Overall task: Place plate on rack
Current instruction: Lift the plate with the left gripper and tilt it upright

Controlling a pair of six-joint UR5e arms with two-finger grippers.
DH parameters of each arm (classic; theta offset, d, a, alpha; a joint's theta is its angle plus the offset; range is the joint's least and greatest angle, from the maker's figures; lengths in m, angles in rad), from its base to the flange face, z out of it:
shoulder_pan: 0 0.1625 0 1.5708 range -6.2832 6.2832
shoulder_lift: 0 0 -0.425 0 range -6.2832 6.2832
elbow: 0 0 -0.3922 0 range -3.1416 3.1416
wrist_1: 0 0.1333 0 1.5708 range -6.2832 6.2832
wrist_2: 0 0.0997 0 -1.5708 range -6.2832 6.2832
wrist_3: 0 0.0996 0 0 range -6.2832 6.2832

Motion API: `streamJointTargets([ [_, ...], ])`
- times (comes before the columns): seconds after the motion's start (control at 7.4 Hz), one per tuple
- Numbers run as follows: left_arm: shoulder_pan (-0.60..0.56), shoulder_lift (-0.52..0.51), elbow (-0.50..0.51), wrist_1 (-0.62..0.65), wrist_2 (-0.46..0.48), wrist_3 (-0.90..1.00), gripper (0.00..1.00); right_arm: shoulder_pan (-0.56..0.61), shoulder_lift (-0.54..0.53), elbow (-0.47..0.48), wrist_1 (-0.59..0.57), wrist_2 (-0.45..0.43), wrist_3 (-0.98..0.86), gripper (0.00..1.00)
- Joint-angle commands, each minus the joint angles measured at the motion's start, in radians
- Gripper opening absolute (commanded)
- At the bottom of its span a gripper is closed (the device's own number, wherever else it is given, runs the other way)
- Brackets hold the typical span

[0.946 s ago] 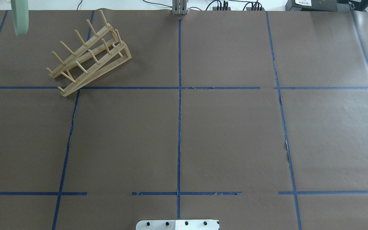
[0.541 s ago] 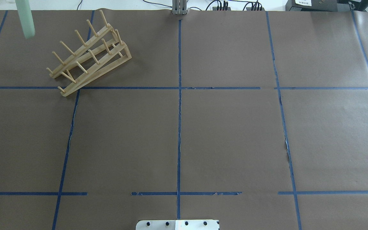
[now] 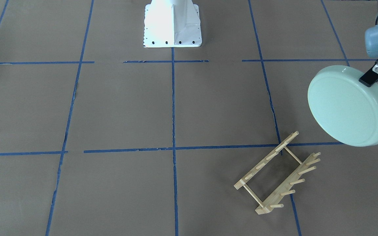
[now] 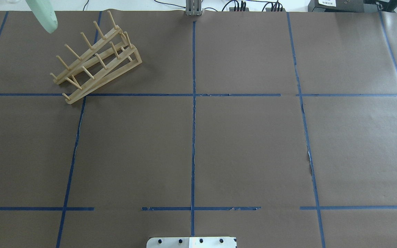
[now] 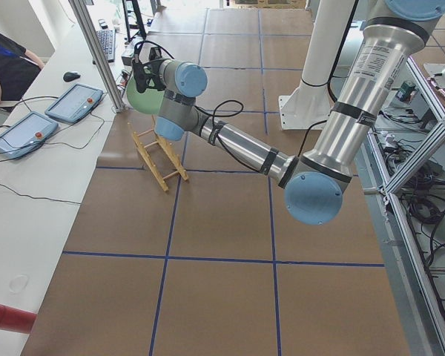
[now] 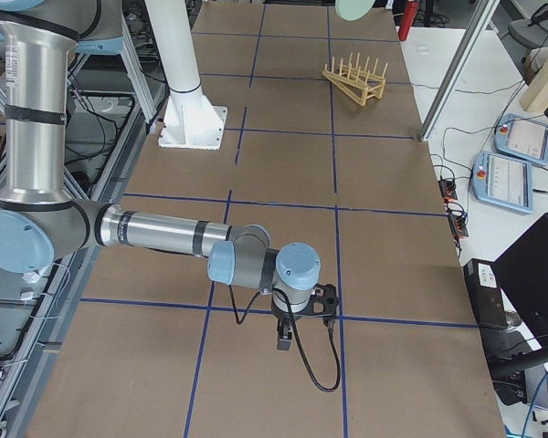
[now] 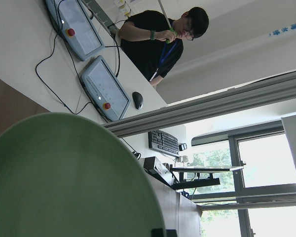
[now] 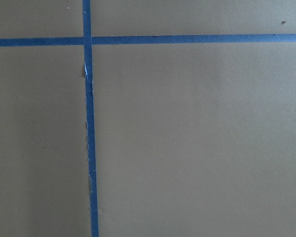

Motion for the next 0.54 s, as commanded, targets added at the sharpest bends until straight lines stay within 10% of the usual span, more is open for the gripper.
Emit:
streamJointTargets([
  [0.0,0.094,0.002,0.019,-0.097,0.157,-0.058,0.0,0.001,0.0,0.001,0.0,0.0,0.0,1.0],
  [0.41,0.193,-0.052,0.127,-0.112,0.341,-0.059,0.0,0.0,0.0,0.001,0.0,0.0,0.0,1.0],
])
